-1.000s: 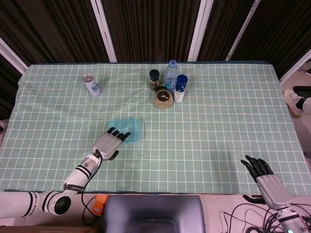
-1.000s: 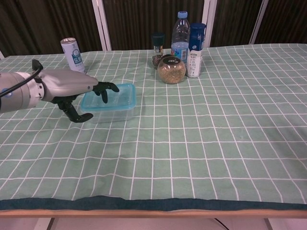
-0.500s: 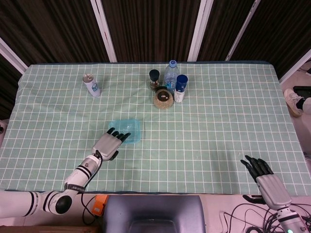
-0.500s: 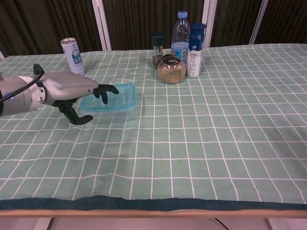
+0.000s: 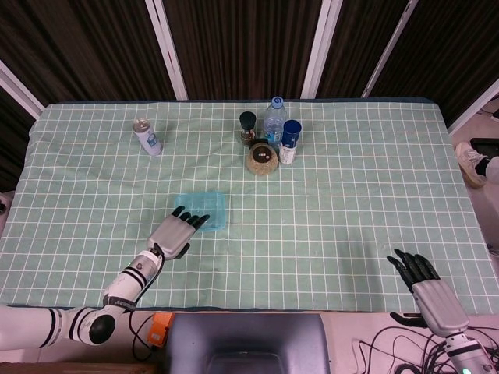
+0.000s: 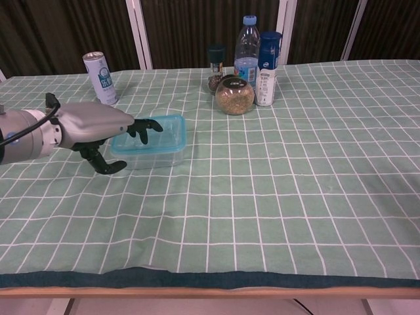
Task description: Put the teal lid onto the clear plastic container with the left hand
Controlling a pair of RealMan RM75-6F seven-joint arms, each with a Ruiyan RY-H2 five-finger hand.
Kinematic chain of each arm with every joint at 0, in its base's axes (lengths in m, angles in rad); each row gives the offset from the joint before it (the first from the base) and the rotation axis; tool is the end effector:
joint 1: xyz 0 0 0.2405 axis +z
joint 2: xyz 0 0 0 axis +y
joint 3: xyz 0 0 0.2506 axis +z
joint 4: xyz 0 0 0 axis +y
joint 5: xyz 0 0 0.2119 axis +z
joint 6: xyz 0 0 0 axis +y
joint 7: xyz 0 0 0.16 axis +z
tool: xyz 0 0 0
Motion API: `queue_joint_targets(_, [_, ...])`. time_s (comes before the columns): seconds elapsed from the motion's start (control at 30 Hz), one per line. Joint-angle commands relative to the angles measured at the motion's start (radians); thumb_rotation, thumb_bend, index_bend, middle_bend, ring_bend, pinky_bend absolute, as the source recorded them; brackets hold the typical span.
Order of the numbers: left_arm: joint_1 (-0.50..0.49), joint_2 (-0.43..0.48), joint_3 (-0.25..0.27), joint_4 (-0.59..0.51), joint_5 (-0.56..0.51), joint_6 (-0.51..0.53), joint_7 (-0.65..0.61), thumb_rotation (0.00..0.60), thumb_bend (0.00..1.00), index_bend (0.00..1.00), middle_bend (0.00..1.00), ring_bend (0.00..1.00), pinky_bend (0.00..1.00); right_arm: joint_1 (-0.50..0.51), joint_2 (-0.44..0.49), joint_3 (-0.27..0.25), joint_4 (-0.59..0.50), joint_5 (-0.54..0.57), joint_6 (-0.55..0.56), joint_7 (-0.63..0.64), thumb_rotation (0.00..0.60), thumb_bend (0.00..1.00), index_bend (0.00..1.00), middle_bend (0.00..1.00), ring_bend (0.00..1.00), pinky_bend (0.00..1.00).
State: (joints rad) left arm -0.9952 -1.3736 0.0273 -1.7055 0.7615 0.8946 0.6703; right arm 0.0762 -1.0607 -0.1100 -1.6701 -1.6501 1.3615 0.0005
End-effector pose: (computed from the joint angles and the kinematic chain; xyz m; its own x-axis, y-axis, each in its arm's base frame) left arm -0.1288 0.3406 -0.0184 0.7334 0.3478 0.5841 0.6715 -0.5044 -0.5428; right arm -0.3022 -0.1519 0.1195 0.4140 -0.2822 0.8654 -0.9103 -0.1374 0.3906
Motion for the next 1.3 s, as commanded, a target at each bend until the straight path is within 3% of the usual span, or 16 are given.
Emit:
queue_joint_targets(0.03, [0.0,-0.003,0.002,0.003,-0.001,-0.003,0.0,0.6,0.46,0.0,0.24,0.19,0.13,0.0,0.0,0.0,-0.001,0.0,0.0,-0.001,0.6,0.19,0.0,0.0,0.0,0.0])
queue_joint_targets(1.3, [0.019,-0.025,0.023,0.052,0.018,-0.048,-0.044,0.6,0.46,0.0,0.24,0.19,0.11,0.0,-0.003,0.0,-0.002,0.004,-0.005,-0.01,0.6,0.19,0.0,0.0,0.0,0.0])
